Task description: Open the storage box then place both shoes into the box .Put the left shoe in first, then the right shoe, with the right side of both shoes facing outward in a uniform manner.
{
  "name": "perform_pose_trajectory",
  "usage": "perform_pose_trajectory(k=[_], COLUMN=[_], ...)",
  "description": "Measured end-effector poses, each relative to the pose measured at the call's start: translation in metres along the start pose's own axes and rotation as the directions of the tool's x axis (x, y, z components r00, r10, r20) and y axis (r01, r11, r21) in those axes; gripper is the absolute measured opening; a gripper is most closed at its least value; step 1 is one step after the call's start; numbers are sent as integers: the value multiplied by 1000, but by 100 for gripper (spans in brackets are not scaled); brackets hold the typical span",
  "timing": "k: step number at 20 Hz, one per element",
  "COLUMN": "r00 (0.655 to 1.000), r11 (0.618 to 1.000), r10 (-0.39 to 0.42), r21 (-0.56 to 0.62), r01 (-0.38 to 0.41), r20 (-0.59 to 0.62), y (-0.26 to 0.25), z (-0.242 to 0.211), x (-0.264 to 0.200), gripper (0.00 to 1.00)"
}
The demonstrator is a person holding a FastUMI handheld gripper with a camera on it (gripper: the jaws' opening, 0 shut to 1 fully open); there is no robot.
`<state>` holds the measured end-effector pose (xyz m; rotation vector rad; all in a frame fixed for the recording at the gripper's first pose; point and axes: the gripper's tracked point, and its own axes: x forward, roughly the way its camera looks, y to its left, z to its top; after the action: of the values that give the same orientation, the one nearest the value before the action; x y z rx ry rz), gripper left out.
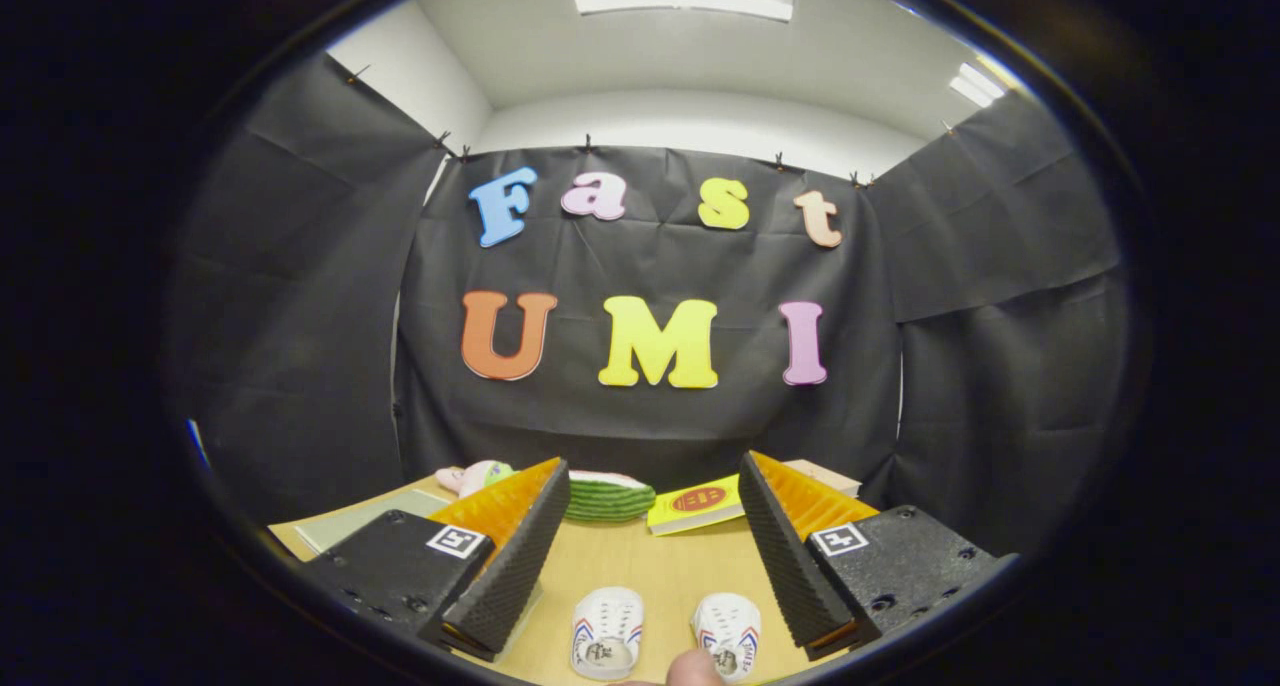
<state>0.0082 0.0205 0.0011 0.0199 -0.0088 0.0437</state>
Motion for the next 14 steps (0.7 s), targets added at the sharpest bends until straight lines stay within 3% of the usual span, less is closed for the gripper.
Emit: perform_pose_trajectory(k=[9, 14], r00=[997, 979], r11=[998, 985], r10=[53, 170], r21=[33, 62], r01=[-51, -164], r20=[-61, -113], y=[-4, -1], z=[-18, -20], x=[5, 3], gripper=[100, 100])
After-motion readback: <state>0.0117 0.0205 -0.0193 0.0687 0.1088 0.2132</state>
